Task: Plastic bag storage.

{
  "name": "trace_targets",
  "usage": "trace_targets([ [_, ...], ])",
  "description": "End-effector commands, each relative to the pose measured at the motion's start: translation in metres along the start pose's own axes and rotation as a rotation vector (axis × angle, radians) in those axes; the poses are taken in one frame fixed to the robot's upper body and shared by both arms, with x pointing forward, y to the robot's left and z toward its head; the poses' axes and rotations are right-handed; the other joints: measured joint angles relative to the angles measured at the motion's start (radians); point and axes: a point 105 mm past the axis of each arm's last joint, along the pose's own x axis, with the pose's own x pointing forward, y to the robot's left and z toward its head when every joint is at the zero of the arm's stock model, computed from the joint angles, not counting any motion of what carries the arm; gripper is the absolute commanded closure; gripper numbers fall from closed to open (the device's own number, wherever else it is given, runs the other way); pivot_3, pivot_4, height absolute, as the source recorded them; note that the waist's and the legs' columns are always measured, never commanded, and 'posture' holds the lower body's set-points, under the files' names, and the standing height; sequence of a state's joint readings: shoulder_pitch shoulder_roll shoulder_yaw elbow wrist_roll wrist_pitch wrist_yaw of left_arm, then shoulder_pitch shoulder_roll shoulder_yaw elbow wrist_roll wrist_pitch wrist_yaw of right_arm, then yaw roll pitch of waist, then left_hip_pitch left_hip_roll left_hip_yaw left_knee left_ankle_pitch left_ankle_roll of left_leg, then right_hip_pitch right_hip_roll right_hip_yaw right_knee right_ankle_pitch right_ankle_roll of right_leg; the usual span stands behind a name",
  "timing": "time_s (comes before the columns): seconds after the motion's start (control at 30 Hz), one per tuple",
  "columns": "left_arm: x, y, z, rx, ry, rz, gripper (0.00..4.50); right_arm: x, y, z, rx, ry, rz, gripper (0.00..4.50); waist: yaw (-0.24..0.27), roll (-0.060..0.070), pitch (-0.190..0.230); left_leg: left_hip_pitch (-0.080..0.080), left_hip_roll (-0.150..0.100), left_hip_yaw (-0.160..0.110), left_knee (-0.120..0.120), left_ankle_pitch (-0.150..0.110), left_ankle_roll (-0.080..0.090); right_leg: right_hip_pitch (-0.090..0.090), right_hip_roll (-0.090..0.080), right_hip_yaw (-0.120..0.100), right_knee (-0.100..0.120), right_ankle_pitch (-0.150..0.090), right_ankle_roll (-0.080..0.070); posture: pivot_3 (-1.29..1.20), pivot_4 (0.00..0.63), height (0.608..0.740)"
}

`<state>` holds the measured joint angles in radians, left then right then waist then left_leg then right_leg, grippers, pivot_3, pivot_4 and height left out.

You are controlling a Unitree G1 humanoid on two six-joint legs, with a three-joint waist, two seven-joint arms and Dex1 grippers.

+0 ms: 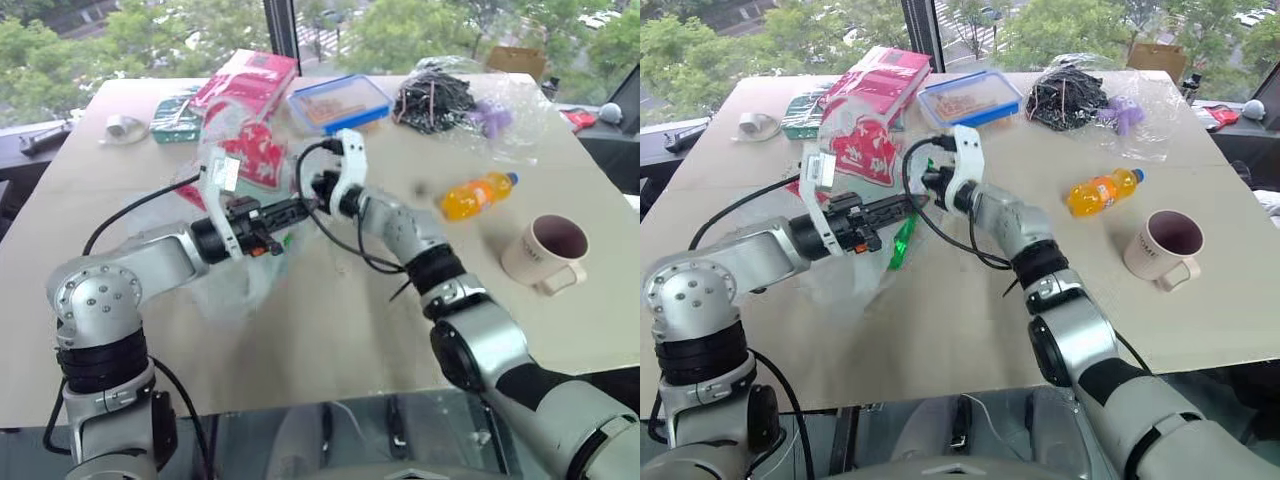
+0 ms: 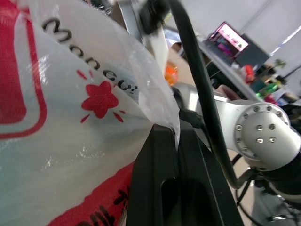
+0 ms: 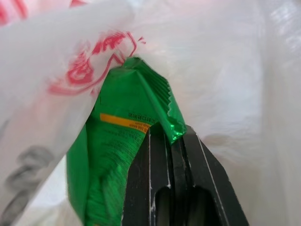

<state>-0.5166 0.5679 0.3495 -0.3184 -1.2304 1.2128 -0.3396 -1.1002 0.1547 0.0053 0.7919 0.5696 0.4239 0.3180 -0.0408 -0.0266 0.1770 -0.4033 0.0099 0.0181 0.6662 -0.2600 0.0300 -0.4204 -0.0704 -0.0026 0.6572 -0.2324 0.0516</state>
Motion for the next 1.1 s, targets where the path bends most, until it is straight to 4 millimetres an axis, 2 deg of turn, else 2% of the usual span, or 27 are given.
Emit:
trace_targets([
  [0.03,0.007,-0.011,0.027,-0.031,-0.117,-0.066,4.50,0.012,0.039,0.008,0.045,-0.066,0.126,4.48,0.003,0.000,0.000,-0.001,0.000,-0.001,0.000,0.000,0.000,0.000,0.000,-0.001,0.000,0.000,0.000,0.00,0.150,0.740],
  [0.17,0.029,-0.017,0.030,-0.124,-0.174,-0.095,4.50,0.001,0.042,0.000,-0.053,0.010,0.237,4.48,0.001,0.000,0.000,-0.011,-0.001,-0.001,0.003,0.000,0.000,-0.009,-0.002,0.000,0.001,0.001,0.001,0.00,0.150,0.740],
  [0.2,0.033,-0.016,0.031,-0.162,-0.198,-0.090,4.50,-0.002,0.045,-0.001,-0.088,0.020,0.264,3.96,0.002,0.000,0.000,-0.013,-0.002,0.000,0.003,0.000,0.000,-0.011,-0.002,0.000,0.002,0.001,0.001,0.00,0.150,0.740],
  [0.23,0.035,-0.015,0.032,-0.187,-0.213,-0.084,4.50,-0.005,0.046,-0.002,-0.109,0.024,0.279,3.68,0.002,0.000,0.000,-0.013,-0.001,0.000,0.003,0.000,0.000,-0.011,-0.002,0.000,0.001,0.001,0.001,0.00,0.150,0.740],
  [0.33,0.039,-0.008,0.036,-0.291,-0.280,-0.063,4.50,-0.017,0.040,0.005,-0.167,0.012,0.265,2.26,0.003,0.000,0.000,-0.014,-0.001,0.000,0.003,0.000,0.000,-0.012,-0.001,0.000,0.002,0.000,0.001,0.00,0.150,0.740],
  [0.43,0.038,0.003,0.043,-0.384,-0.340,-0.030,4.50,-0.057,0.028,0.020,-0.348,0.002,0.222,0.77,0.019,0.000,0.000,-0.015,-0.001,-0.001,0.004,0.000,0.000,-0.012,-0.003,-0.001,0.001,0.000,0.001,0.00,0.150,0.740],
  [0.57,0.039,0.015,0.043,-0.392,-0.329,0.017,4.50,-0.100,0.026,0.035,-0.423,-0.022,0.172,0.77,0.025,0.000,0.000,-0.015,-0.002,-0.001,0.005,0.000,0.000,-0.012,-0.002,-0.001,0.001,0.000,0.001,0.00,0.150,0.740],
  [0.73,0.039,0.029,0.053,-0.379,-0.341,0.052,4.50,-0.144,0.002,0.059,-0.503,-0.077,-0.054,0.77,0.030,-0.001,0.000,-0.013,-0.003,-0.001,0.005,0.000,0.000,-0.012,0.000,-0.001,0.004,0.000,0.001,0.00,0.150,0.740],
  [0.83,0.035,0.035,0.058,-0.367,-0.330,0.052,4.50,-0.164,0.001,0.071,-0.535,-0.108,-0.103,0.02,0.030,-0.001,0.000,-0.013,-0.005,0.000,0.006,0.000,0.000,-0.011,0.000,-0.001,0.004,0.000,0.001,0.00,0.150,0.740],
  [0.87,0.031,0.038,0.060,-0.352,-0.323,0.057,4.50,-0.169,0.001,0.072,-0.551,-0.101,-0.118,0.02,0.029,-0.001,0.000,-0.013,-0.005,0.000,0.006,0.000,0.000,-0.011,0.000,-0.001,0.003,0.000,0.001,0.00,0.150,0.740],
  [0.9,0.029,0.040,0.062,-0.340,-0.318,0.060,4.50,-0.173,0.001,0.071,-0.562,-0.094,-0.130,0.02,0.028,-0.001,0.000,-0.013,-0.005,0.000,0.006,0.000,0.001,-0.011,0.000,-0.001,0.003,0.000,0.001,0.00,0.150,0.740],
  [1.0,0.019,0.044,0.062,-0.302,-0.264,0.059,4.50,-0.178,-0.019,0.059,-0.603,-0.016,-0.255,0.02,0.023,-0.001,0.000,-0.013,-0.004,0.000,0.006,0.000,0.000,-0.011,0.001,0.000,0.003,0.000,0.001,0.00,0.150,0.740],
  [1.1,0.015,0.042,0.043,-0.160,-0.094,0.072,4.50,-0.155,-0.029,0.028,-0.521,0.057,-0.244,0.02,0.016,-0.001,-0.001,-0.012,-0.003,0.001,0.005,0.000,0.000,-0.011,0.003,0.000,0.003,0.000,0.001,0.00,0.150,0.740],
])
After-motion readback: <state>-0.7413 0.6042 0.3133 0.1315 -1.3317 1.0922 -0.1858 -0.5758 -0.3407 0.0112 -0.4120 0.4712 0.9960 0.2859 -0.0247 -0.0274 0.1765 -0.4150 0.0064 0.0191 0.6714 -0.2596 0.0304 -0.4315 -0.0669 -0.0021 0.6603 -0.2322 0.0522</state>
